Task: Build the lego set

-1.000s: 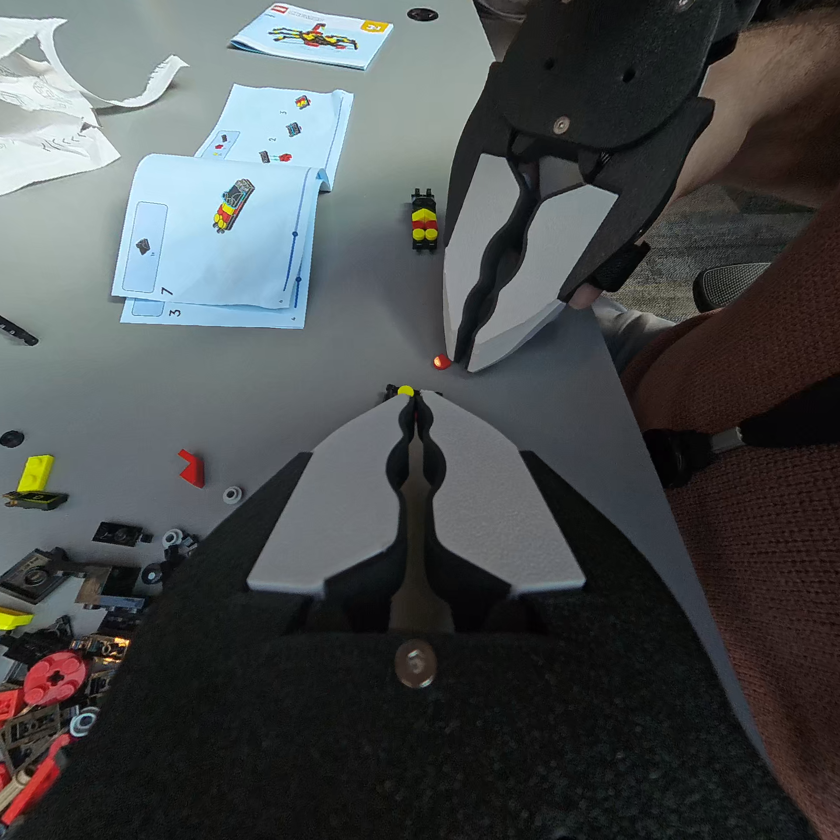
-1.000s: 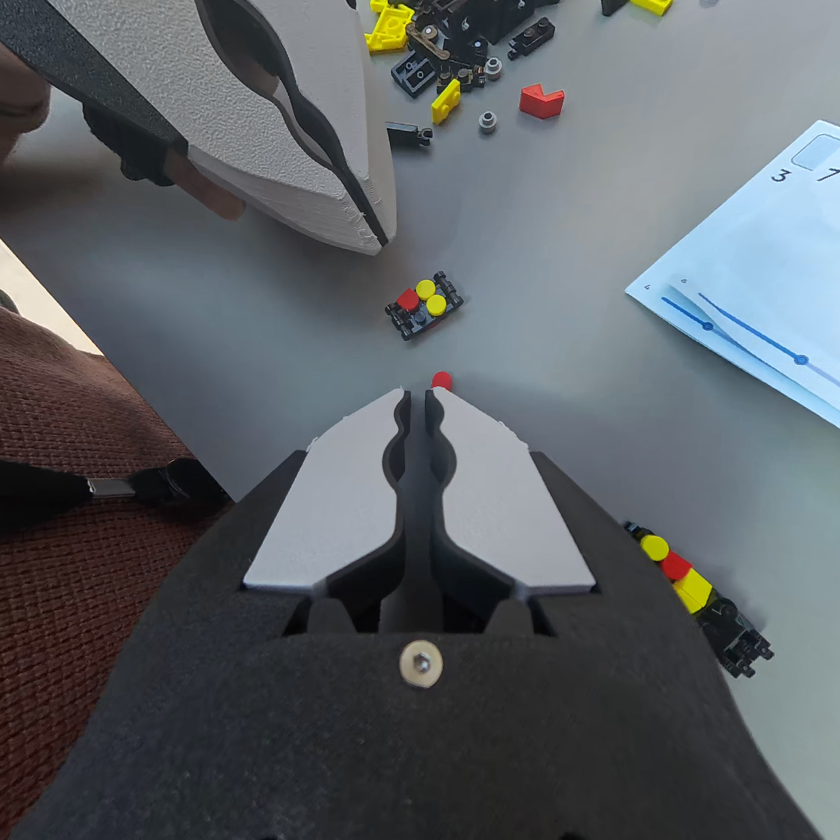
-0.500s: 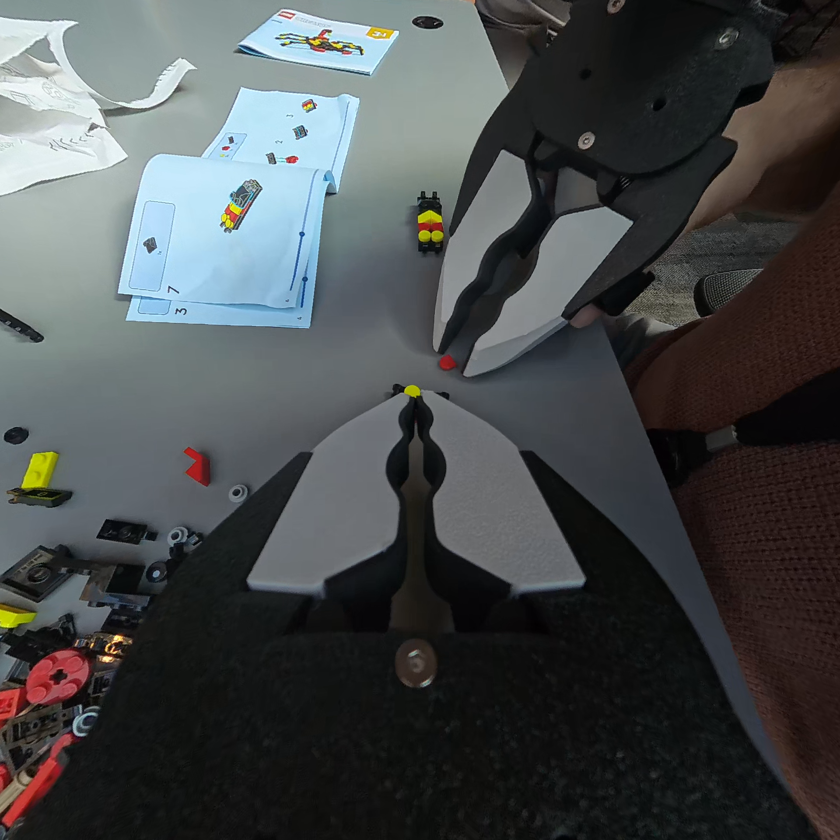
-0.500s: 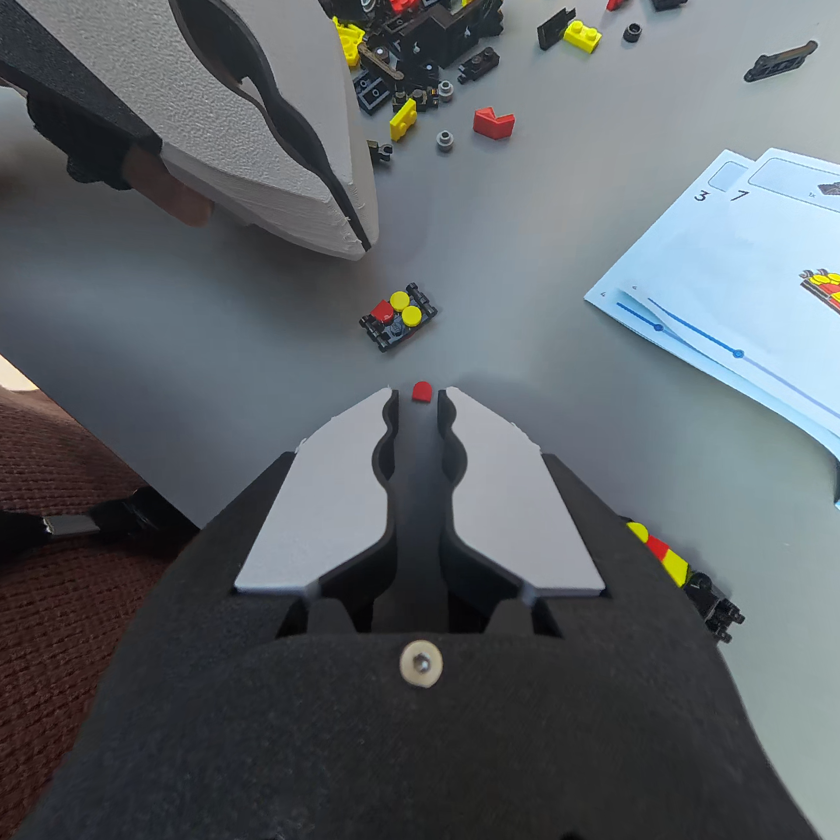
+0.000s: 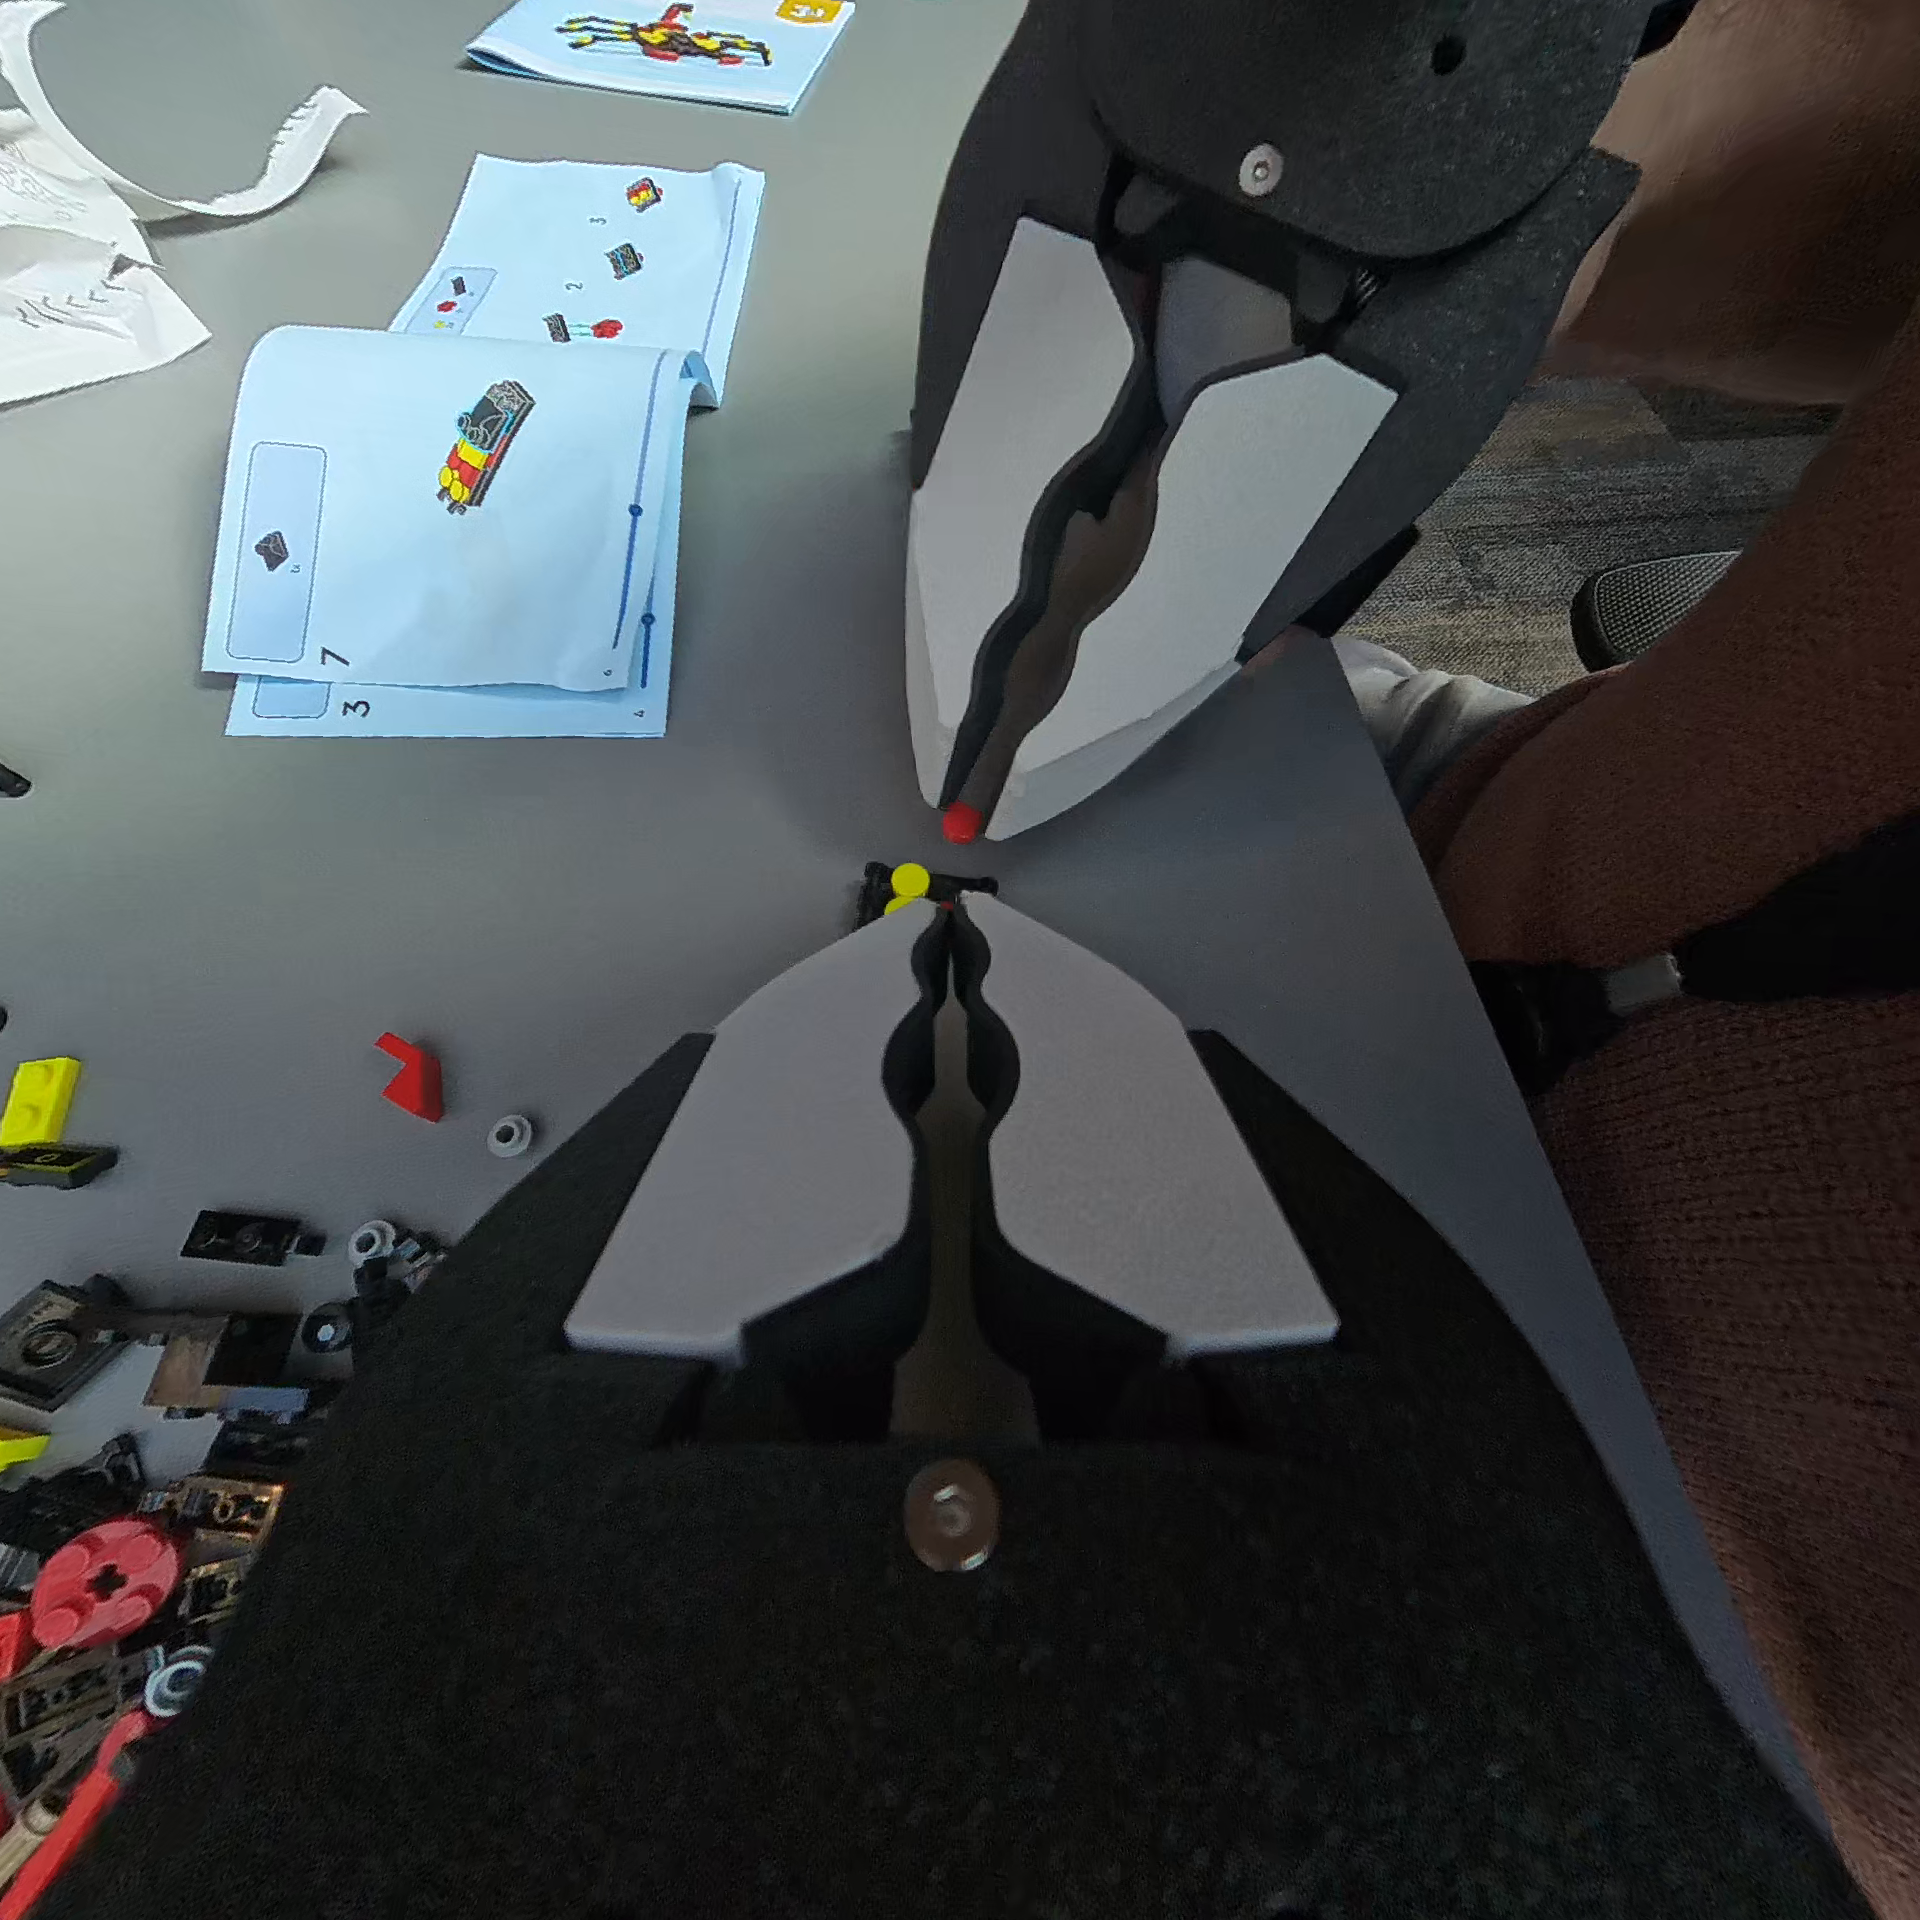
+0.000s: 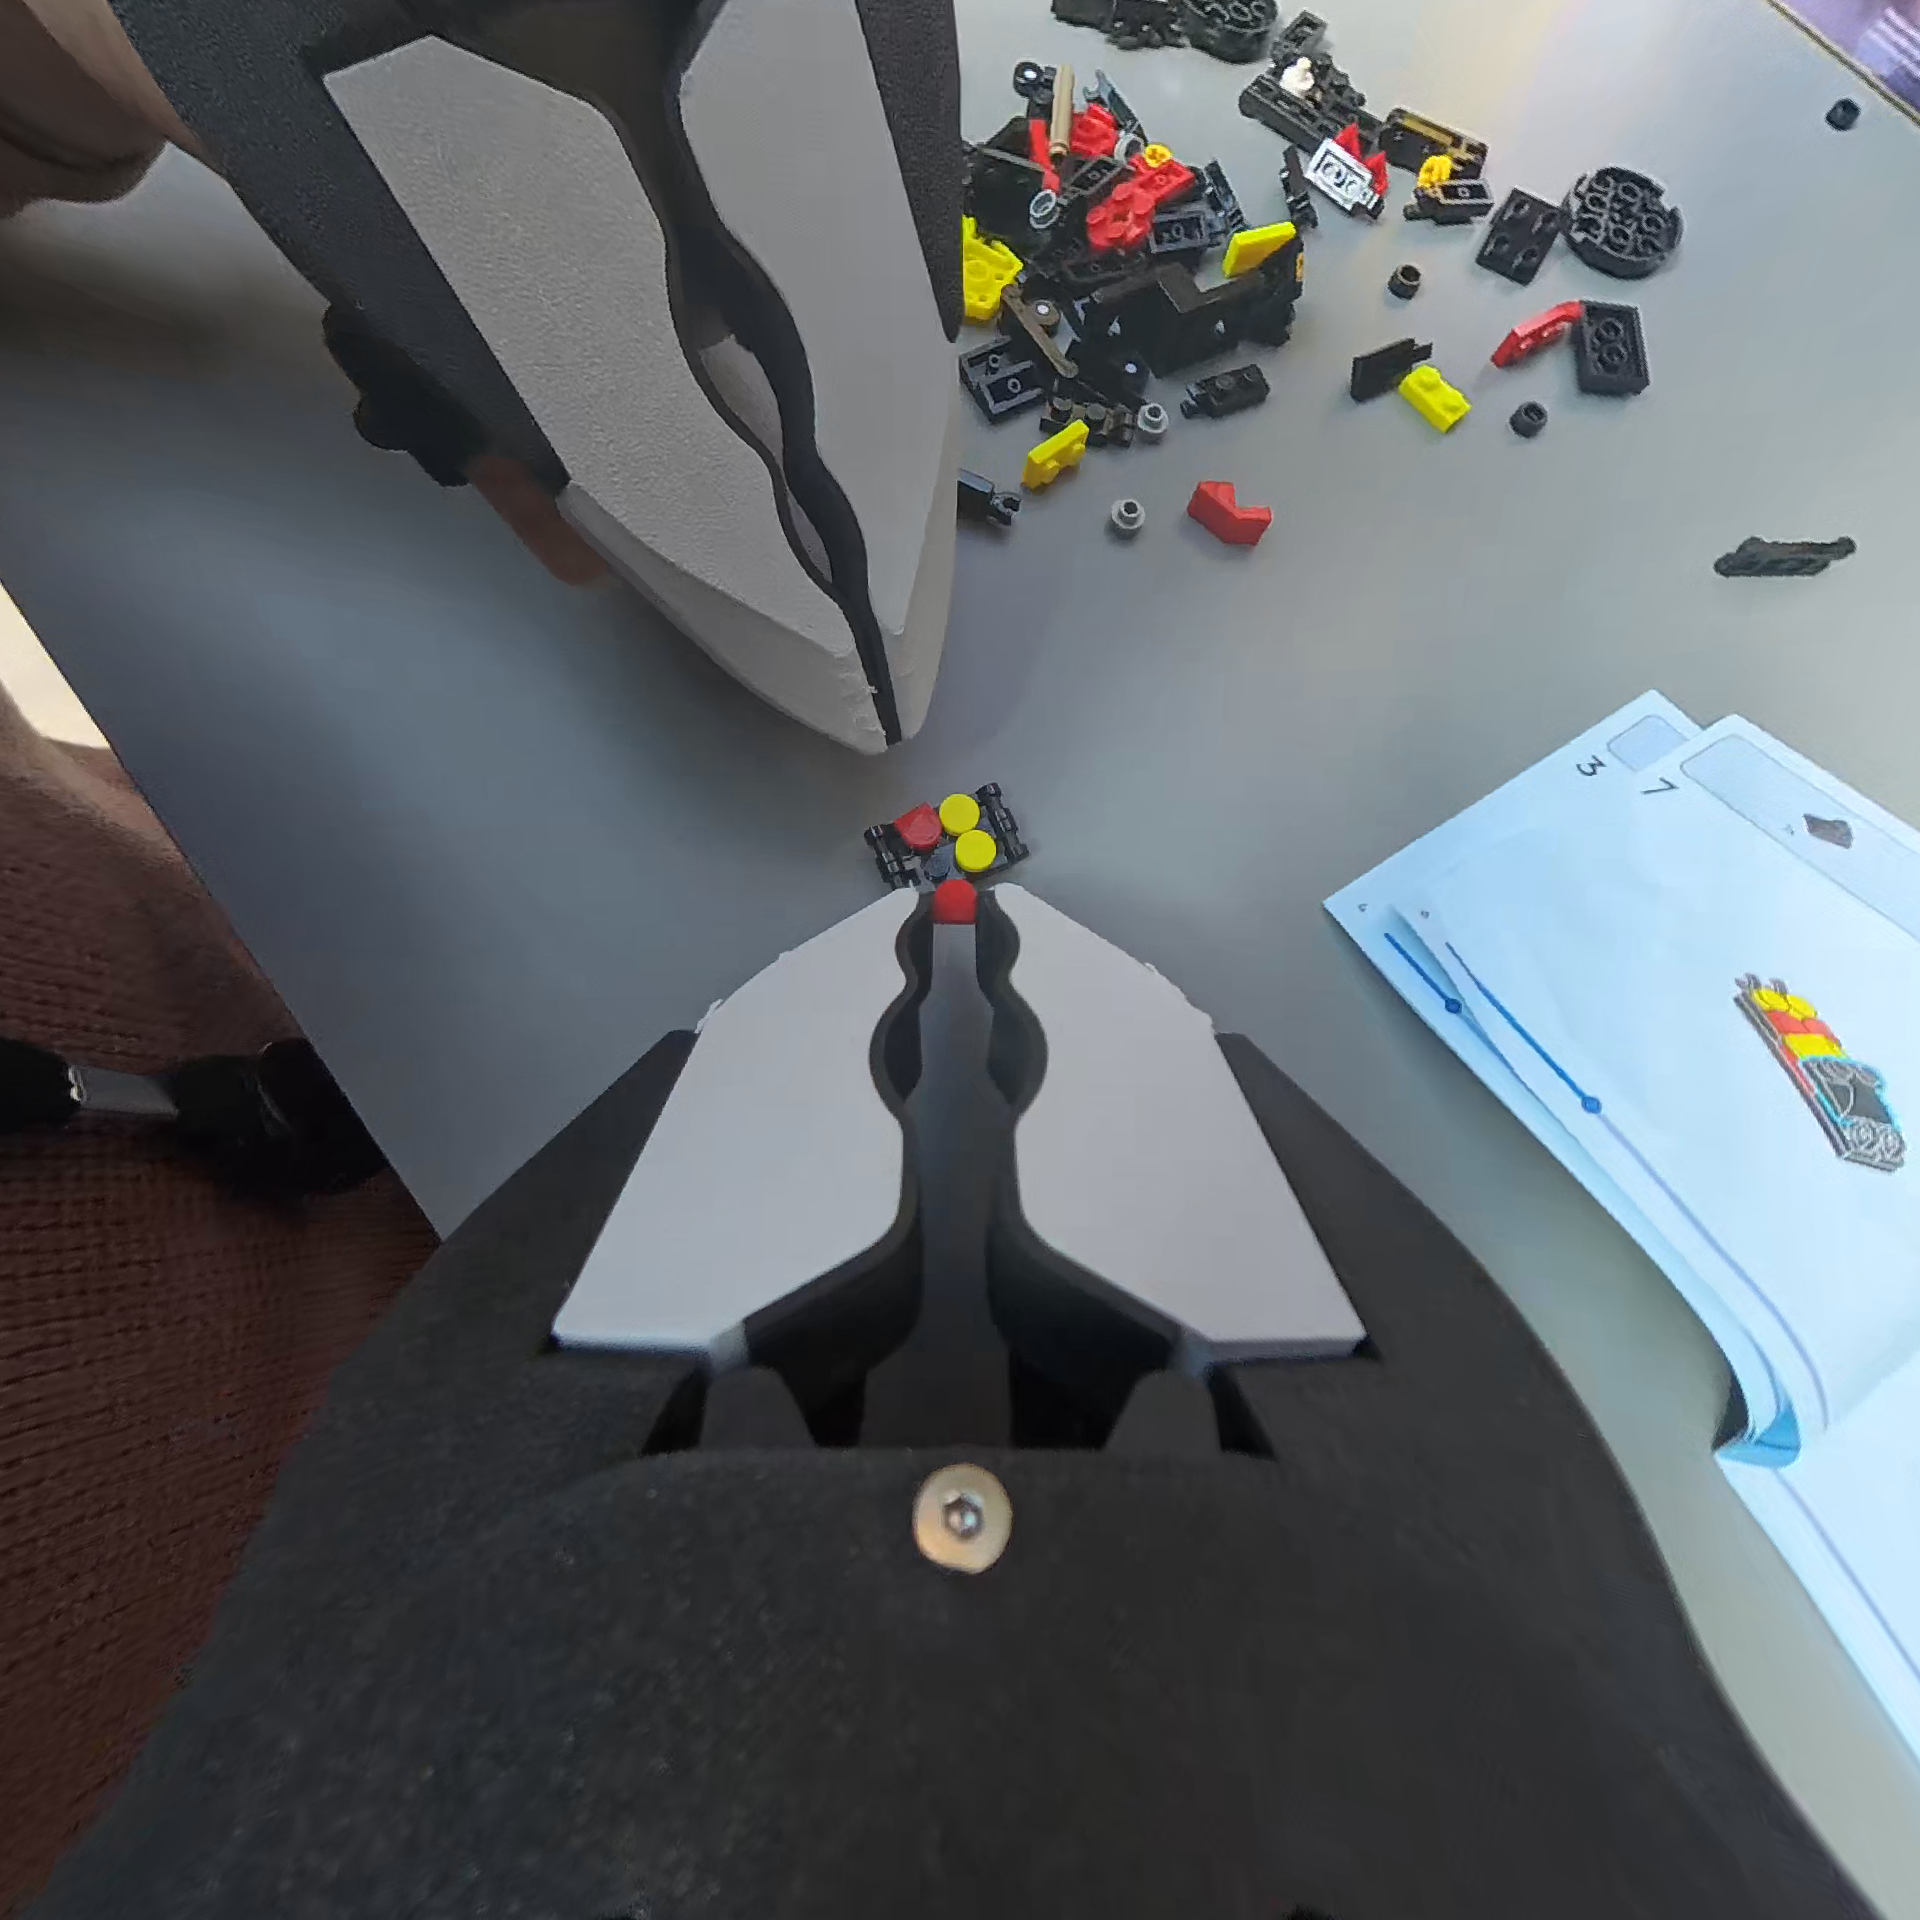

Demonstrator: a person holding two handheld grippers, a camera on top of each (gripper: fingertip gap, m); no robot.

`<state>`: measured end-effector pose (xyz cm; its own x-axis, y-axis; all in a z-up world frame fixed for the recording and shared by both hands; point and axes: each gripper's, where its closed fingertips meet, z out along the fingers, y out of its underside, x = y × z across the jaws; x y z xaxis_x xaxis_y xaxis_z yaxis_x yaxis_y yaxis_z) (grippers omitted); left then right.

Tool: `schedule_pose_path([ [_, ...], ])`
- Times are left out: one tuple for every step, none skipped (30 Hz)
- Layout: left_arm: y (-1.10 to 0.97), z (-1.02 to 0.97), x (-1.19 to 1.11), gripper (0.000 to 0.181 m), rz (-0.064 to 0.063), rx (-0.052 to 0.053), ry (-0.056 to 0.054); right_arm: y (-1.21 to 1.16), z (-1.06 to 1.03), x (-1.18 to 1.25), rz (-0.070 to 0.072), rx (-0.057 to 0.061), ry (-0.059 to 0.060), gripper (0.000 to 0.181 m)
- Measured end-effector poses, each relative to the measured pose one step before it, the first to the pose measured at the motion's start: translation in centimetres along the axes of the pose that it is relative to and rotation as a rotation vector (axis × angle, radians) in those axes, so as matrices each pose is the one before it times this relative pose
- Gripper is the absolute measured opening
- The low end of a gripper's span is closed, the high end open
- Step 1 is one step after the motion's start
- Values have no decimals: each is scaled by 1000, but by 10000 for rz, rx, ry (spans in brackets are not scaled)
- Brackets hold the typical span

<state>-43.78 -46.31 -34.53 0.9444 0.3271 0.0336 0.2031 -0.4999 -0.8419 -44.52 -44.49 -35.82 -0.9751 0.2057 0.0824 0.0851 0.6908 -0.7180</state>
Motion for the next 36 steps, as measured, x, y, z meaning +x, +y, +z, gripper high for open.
schedule_pose_path([
  [169,148,-58,0,74,-172,-62,-122,151,89,-208,-41,-226,7],
  [238,167,-154,0,97,-254,-122,-62,161,91,-218,-80,-176,7],
  [287,168,-172,0,71,-303,-122,-38,108,-49,-244,-82,-225,7],
  [192,134,-124,0,59,-259,-76,-133,64,12,-143,-14,-137,7],
  [62,93,7,0,50,-136,4,-102,82,-126,-177,2,-178,7],
  [-7,77,68,0,-41,-58,88,101,152,-55,-126,-124,-123,7],
  [-7,87,12,0,-110,-36,96,189,163,-69,-129,-164,-112,7],
  [29,64,-60,0,-87,-28,59,71,142,-185,-119,-79,-173,7],
  [6,52,-54,0,-34,-1,45,-38,104,-49,-96,-15,-63,8],
  [-34,40,-2,0,-27,33,72,-38,42,109,-72,-10,14,8],
  [-17,54,8,0,-60,25,83,-9,32,-37,-45,-35,-114,8],
  [69,64,-17,0,-60,-20,78,-61,54,-28,-34,-12,-103,8],
  [111,67,-70,0,-42,-45,22,-26,25,55,-59,-50,-47,8],
  [96,76,-52,0,-25,-32,21,26,9,74,-22,-118,-37,8],
  [55,88,92,0,-30,-25,113,-28,23,52,-57,-83,-43,8],
  [12,63,112,0,-37,-10,120,-20,25,77,4,-65,-21,7],
  [-37,-1,-25,0,-21,6,29,-10,24,113,32,-83,-1,8],
  [-17,-6,-79,0,-8,1,-3,-33,36,51,-34,-21,-5,8],
  [-5,-3,-63,0,-32,13,19,-35,25,17,16,-10,-27,8],
  [-3,2,-20,0,-61,19,47,-15,14,19,66,-51,-53,8],
  [-4,-8,-4,0,-44,0,38,-26,13,48,-18,-48,0,8],
  [5,-6,-23,0,7,-6,10,-37,17,53,-65,-23,56,8],
  [-31,-12,-8,0,13,19,11,-29,31,60,-15,0,76,8],
  [-22,-19,12,0,-28,25,34,-17,27,3,34,0,13,8],
  [0,-12,44,0,-24,3,64,14,0,18,20,-27,1,8],
  [1,-32,25,0,-15,7,51,12,-8,61,0,-3,40,8],
  [-44,-33,-47,0,-21,30,7,-4,-3,17,55,2,-11,8],
  [-74,-66,-108,0,-38,49,-28,0,-27,73,46,17,50,8],
  [-112,-91,-138,0,-43,54,-40,54,-48,121,42,-14,93,8],
  [-105,-90,-266,0,-49,32,-108,-44,-87,67,40,69,62,7],
  [-20,-46,-307,0,-23,-43,-125,-20,-95,37,107,52,29,7],
  [80,9,-256,0,-13,-116,-89,-11,-64,-1,82,39,10,8],
  [126,55,-91,0,-27,-160,15,-26,-38,2,15,53,23,7],
  [120,93,171,0,0,-148,156,86,18,35,-12,-38,39,7],
  [117,106,210,0,7,-133,148,-9,28,-13,20,17,-5,7],
  [123,132,115,0,23,-131,61,-2,50,4,45,22,-8,7],
])
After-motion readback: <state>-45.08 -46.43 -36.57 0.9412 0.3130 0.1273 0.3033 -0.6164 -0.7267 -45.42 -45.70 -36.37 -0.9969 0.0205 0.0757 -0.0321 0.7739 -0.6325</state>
